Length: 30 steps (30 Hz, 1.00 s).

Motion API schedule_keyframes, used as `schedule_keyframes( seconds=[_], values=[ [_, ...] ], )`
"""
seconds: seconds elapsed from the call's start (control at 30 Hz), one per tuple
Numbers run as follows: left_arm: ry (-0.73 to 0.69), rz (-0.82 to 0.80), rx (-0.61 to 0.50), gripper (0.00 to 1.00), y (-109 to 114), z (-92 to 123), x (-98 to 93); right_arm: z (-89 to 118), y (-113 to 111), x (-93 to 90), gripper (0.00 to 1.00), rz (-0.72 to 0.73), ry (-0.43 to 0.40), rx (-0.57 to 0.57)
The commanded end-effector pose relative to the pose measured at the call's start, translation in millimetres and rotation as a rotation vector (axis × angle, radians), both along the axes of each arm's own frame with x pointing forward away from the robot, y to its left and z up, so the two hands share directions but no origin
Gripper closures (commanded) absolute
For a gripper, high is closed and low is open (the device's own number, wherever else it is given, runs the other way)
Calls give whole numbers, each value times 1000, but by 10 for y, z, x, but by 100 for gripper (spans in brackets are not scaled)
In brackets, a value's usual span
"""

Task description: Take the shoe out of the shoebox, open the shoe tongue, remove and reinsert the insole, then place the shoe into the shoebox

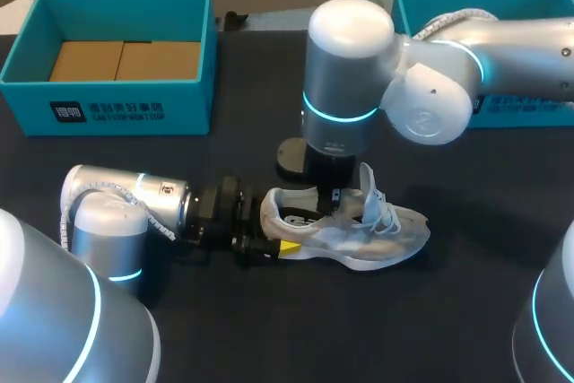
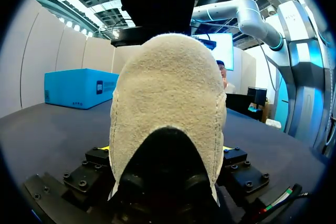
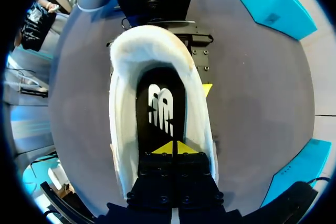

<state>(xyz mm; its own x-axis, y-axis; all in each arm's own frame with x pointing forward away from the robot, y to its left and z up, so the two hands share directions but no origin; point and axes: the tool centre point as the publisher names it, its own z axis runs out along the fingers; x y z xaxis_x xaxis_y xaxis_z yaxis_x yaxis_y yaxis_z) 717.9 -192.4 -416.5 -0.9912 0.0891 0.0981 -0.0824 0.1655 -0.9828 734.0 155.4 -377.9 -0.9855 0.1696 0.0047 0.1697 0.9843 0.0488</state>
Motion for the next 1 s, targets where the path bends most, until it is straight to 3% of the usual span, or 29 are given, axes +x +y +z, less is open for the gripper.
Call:
schedule_keyframes(
  seconds=[0.03,0.47,0.5,0.67,1.0],
  values=[
    [-1,2,0,100,2,-5,-6,10,-70,-9,100,-6,1,3],
    [-1,2,0,100,2,-5,-6,-124,-178,47,99,-15,46,9],
    [-1,2,0,100,2,-5,-6,-136,-185,43,91,-14,53,10],
    [-1,2,0,100,2,-5,-6,-193,-209,3,73,-13,81,2],
    [-1,2,0,100,2,-5,-6,-350,-212,-2,60,-20,135,27]
  ],
)
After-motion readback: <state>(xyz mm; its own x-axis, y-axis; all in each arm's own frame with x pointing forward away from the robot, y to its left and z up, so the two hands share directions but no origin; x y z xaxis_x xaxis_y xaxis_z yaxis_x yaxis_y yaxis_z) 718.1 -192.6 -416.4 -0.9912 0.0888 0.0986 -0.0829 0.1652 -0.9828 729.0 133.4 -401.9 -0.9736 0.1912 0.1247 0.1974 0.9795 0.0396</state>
